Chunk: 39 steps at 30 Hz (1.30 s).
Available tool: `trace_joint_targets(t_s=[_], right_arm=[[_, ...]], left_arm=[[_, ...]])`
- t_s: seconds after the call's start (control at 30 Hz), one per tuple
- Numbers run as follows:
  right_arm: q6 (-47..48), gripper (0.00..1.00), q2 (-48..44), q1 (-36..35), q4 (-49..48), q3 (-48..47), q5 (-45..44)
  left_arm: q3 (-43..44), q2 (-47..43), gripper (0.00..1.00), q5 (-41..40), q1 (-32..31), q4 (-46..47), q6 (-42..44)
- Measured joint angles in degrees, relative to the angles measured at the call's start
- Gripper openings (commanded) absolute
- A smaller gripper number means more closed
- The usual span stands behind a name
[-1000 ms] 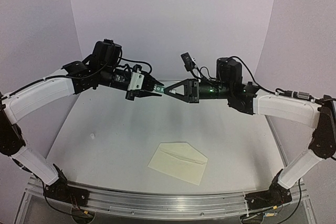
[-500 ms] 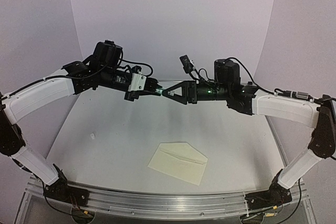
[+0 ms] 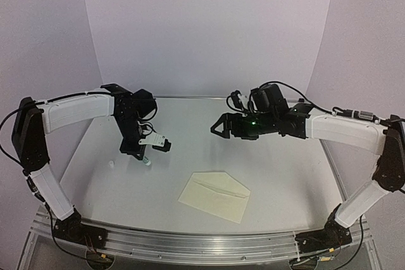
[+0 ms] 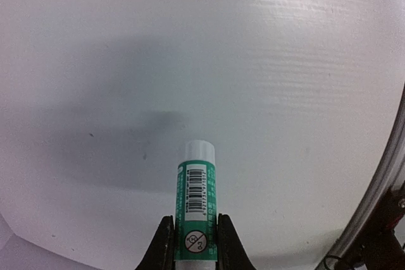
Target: Place the letter into the envelope and seal it
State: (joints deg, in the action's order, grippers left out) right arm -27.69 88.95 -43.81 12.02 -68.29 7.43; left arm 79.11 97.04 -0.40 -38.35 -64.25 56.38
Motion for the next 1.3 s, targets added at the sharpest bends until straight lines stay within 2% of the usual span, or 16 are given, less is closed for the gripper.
trace_joint_targets(t_s=[0.1, 0.2, 0.37, 0.57, 0.97, 1.17, 1.3], right_arm=[[-0.18, 0.96, -0.64, 0.02, 1.92, 0.68, -1.3], [-0.27, 0.97, -1.17, 0.01, 2.73, 0.87, -1.83], [-0.28, 0.98, -1.44, 0.02, 2.88, 0.92, -2.46], [-0.26, 0.98, -2.0, 0.0, 3.08, 1.01, -2.68], [-0.08, 0.98, -3.35, 0.0, 3.1, 1.71, -2.92], [0.46, 0.98, -3.35, 0.0, 3.1, 1.71, -2.86], [0.66, 0.98, -3.35, 0.0, 3.12, 1.71, -2.83]], left_arm=[[-1.27, 0.13, 0.0, -5.86, -0.43, -5.94, -1.34], [-5.57, 0.02, 0.0, -11.75, -1.28, -8.1, -2.3], [-12.5, 2.27, 0.0, -15.95, -2.73, -11.62, -5.31], [-9.82, 11.16, 0.0, -16.85, -3.33, -12.82, -11.67], [-8.94, 11.04, 0.01, -16.47, -3.34, -11.52, -14.46], [-9.54, 9.47, 0.07, -14.29, -3.34, -9.71, -14.47], [-11.15, 7.67, 0.16, -13.25, -3.34, -8.36, -14.45]])
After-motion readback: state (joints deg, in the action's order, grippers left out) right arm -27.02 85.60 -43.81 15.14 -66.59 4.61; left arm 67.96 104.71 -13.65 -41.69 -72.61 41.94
